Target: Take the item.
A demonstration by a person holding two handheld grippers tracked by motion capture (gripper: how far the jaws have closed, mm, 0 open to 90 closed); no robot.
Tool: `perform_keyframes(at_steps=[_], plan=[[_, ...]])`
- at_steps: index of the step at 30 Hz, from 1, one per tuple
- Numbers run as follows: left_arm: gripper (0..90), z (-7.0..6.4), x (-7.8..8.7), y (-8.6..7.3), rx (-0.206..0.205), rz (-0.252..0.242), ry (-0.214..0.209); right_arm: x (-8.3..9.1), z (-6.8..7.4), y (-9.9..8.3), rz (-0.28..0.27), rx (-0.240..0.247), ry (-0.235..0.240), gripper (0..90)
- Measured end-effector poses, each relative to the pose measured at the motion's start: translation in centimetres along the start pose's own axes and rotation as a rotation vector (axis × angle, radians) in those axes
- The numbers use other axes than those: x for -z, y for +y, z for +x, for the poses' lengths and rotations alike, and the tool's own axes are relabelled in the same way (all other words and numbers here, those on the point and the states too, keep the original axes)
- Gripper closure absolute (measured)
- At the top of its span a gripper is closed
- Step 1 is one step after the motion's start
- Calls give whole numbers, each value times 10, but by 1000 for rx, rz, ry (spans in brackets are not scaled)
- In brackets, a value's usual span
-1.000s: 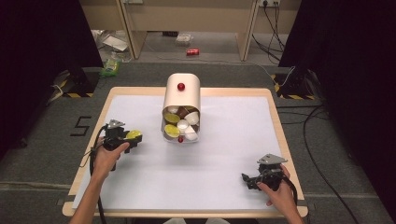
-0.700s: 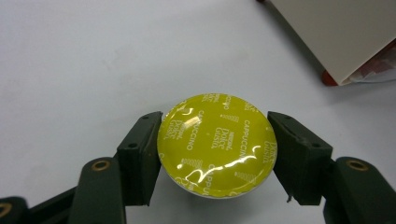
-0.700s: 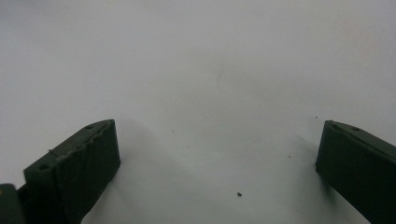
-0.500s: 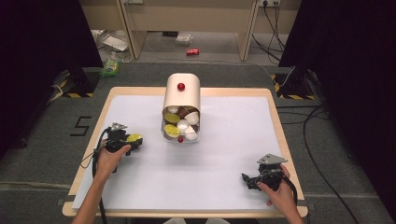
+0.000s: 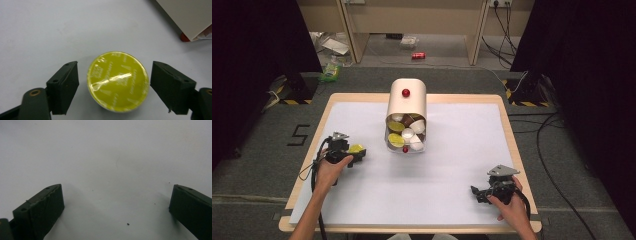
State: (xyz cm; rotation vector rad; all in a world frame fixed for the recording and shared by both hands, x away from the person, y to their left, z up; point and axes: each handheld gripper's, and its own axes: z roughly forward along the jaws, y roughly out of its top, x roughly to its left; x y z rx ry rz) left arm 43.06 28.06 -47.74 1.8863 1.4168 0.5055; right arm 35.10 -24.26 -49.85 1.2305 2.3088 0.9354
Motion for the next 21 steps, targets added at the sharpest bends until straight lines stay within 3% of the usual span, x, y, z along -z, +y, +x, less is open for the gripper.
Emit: perform_keyframes(at_steps=[4, 21], plan=[[146, -3, 8, -4, -2, -11, 4, 0, 0, 0, 0, 0, 0, 1], [151, -13, 31, -16, -2, -65, -23, 0, 0, 0, -1, 3, -1, 2]])
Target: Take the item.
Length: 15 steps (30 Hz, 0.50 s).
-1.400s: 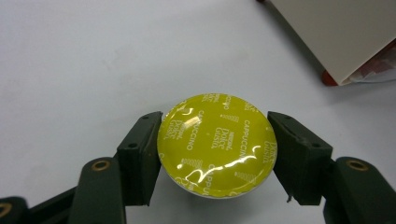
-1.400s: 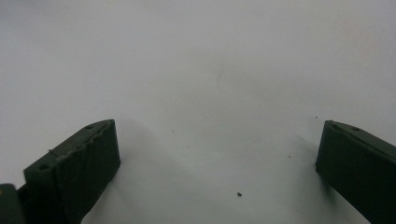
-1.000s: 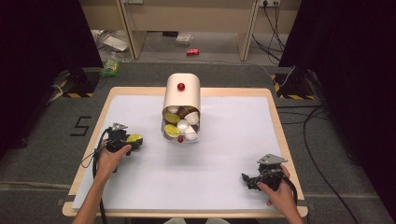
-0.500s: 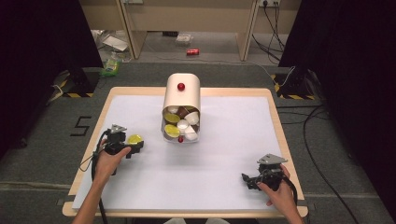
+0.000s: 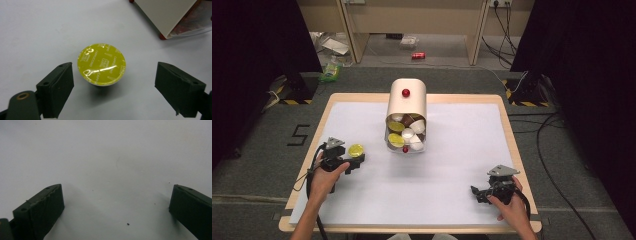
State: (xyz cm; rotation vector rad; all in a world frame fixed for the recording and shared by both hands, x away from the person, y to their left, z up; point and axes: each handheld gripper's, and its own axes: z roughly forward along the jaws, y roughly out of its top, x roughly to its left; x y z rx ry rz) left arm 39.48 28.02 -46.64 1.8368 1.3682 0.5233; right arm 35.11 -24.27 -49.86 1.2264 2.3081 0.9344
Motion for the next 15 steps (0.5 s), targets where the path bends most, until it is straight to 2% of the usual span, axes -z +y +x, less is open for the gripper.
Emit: perform_keyframes(at_steps=[8, 15], plan=[[151, -3, 9, -10, 3, -9, -7, 0, 0, 0, 3, -7, 2, 1], [151, -11, 15, -21, -3, -12, -30, 0, 0, 0, 1, -2, 1, 2]])
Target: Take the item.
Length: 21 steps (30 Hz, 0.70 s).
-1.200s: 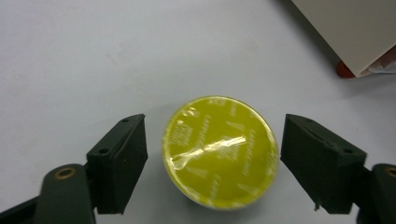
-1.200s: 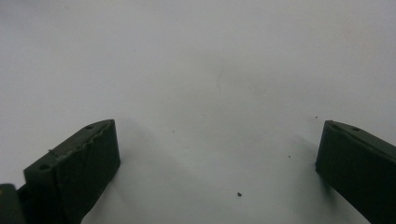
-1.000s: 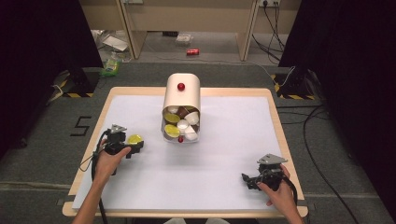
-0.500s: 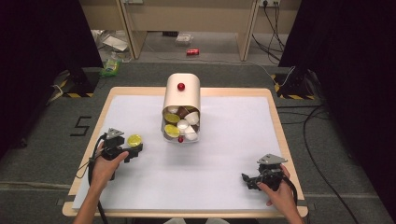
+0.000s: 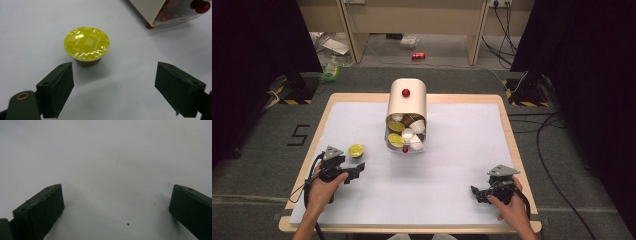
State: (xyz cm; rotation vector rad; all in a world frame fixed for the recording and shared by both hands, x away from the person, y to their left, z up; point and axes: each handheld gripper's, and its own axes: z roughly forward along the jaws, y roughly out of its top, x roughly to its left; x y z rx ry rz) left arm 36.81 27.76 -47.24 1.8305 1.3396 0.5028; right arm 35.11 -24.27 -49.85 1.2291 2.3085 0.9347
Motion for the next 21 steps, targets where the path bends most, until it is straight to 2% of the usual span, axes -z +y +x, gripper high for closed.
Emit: perform_keyframes(at_steps=[8, 21], plan=[[151, -7, 7, -9, -4, -16, -10, 0, 0, 0, 0, 1, 0, 1], [151, -16, 9, -22, -17, -9, -38, 0, 0, 0, 0, 0, 0, 2]])
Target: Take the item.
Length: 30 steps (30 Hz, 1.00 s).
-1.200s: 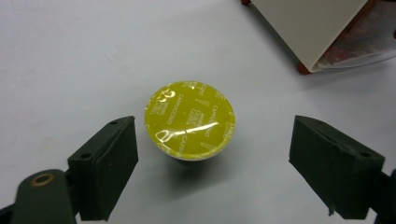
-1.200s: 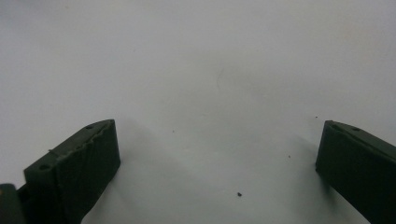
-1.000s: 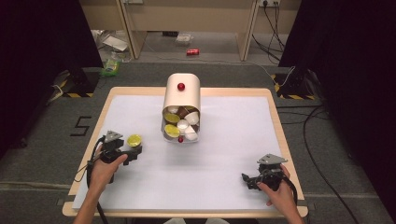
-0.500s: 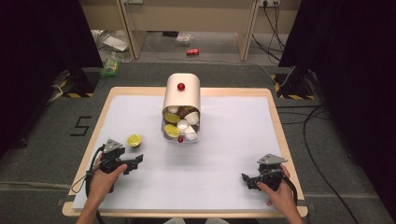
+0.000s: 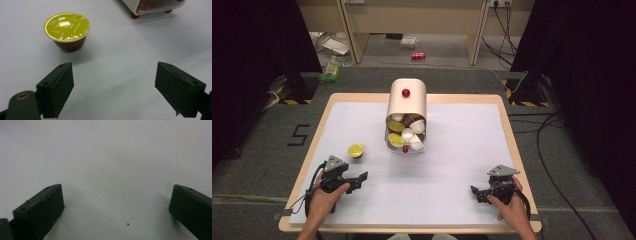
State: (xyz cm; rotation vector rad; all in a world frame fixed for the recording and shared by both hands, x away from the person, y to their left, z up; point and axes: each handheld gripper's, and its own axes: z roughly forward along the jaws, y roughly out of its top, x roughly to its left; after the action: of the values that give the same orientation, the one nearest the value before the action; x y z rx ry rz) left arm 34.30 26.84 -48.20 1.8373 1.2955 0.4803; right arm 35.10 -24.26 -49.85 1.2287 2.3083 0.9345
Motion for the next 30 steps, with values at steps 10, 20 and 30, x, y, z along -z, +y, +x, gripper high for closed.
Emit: perform_keyframes(at_steps=[10, 20, 30], plan=[[151, -2, 3, -11, 9, -11, -7, 0, 0, 0, 0, 0, 0, 1], [151, 0, 8, -21, -2, 4, 7, 0, 0, 0, 0, 1, 0, 2], [151, -8, 9, -32, -33, 3, 29, 0, 0, 0, -1, 2, -1, 2]])
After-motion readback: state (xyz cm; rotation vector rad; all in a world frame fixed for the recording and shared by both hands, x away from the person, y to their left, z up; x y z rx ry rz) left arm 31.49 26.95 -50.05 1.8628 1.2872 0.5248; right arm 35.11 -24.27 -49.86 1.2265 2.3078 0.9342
